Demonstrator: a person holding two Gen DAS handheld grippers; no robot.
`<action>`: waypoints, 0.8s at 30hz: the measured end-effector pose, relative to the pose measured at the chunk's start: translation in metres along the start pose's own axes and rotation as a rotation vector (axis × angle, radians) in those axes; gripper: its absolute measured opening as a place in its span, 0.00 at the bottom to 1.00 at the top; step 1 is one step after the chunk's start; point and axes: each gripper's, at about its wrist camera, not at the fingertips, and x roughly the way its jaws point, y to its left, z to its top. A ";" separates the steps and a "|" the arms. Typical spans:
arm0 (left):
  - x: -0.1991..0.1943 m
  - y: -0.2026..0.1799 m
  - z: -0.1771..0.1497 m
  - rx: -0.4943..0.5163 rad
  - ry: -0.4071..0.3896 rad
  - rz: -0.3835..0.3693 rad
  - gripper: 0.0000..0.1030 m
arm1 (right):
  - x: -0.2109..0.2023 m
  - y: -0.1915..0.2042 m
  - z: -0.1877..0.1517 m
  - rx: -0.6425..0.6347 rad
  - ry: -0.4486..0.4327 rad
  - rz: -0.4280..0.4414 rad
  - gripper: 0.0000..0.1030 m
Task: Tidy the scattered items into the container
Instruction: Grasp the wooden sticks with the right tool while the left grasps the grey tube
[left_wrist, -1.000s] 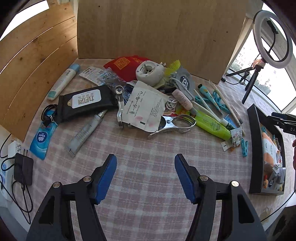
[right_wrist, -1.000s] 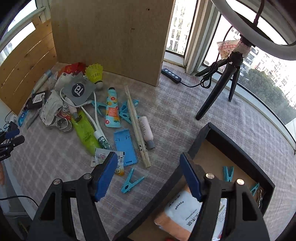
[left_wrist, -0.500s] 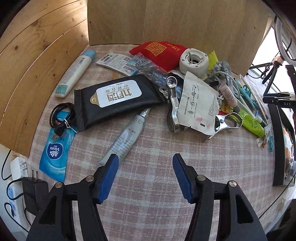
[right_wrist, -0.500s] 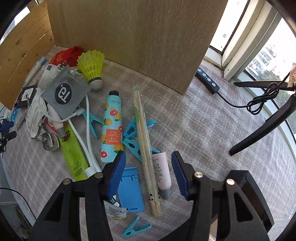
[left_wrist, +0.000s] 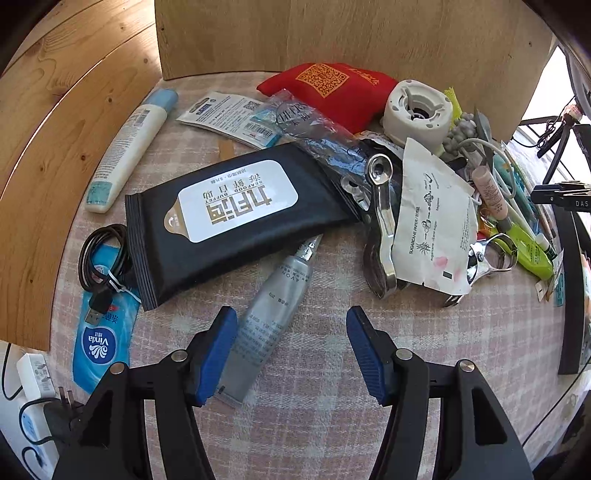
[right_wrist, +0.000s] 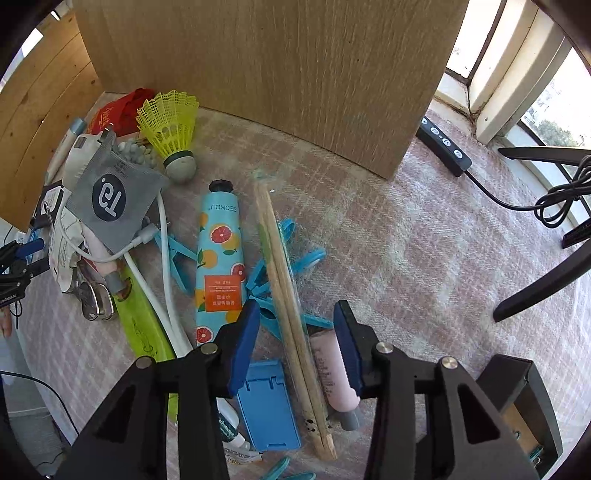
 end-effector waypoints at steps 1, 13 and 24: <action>0.002 0.000 0.002 0.004 0.003 0.004 0.58 | 0.000 0.001 0.000 -0.002 0.001 0.002 0.38; 0.009 -0.013 0.014 0.080 0.022 0.020 0.18 | 0.002 0.008 0.010 0.006 0.014 0.017 0.14; -0.003 -0.014 -0.008 0.024 0.018 -0.029 0.15 | -0.014 0.006 -0.009 -0.022 -0.010 0.005 0.05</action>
